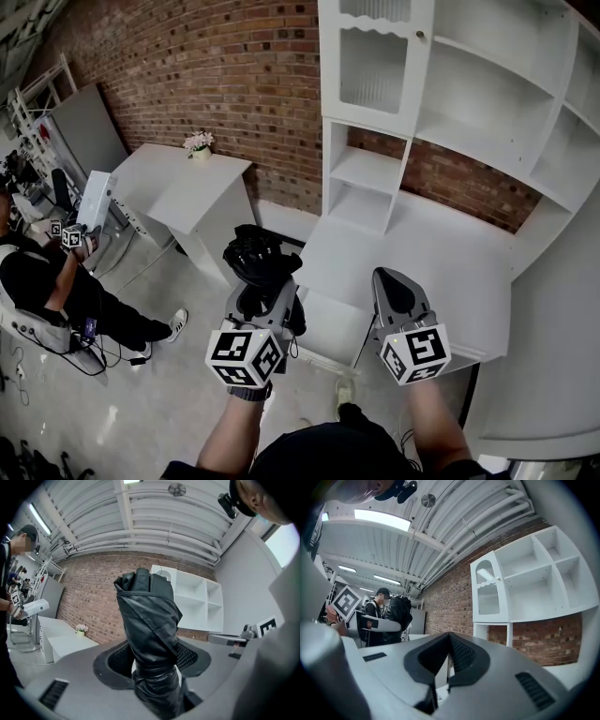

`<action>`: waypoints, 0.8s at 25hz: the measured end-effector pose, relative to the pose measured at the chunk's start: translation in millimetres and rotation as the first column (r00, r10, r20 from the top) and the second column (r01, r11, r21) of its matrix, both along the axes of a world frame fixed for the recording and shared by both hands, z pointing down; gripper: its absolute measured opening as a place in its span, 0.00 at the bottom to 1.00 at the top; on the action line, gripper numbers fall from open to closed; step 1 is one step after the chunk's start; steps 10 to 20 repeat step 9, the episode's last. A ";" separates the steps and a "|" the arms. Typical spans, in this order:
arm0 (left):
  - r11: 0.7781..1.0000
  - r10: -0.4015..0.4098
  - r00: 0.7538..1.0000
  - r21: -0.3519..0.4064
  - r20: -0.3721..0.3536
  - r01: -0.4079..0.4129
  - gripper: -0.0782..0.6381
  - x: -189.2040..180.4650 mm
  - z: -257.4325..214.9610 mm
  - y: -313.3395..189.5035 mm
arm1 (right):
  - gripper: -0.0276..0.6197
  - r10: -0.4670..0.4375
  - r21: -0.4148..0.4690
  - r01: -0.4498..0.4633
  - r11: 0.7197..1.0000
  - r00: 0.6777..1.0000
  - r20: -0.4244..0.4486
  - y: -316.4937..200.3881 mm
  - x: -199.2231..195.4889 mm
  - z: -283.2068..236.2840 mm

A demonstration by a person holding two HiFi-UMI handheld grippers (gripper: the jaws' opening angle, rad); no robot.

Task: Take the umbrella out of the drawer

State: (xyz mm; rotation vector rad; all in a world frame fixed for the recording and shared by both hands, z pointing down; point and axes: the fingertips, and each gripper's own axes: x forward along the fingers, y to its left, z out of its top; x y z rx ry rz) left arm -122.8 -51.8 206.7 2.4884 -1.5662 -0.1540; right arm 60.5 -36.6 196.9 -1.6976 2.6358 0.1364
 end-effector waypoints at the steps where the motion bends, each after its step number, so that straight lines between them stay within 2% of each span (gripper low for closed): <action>1: 1.000 0.000 1.000 -0.001 0.001 0.000 0.43 0.4 -0.5 -0.4 | 0.05 -0.003 -0.002 0.003 1.000 1.000 -0.001 -0.3 -0.4 0.1; 20: 1.000 0.006 1.000 -0.009 0.003 -0.006 0.43 -5.7 5.6 -9.7 | 0.05 -0.005 -0.010 0.005 1.000 1.000 -0.011 -7.5 -10.3 7.3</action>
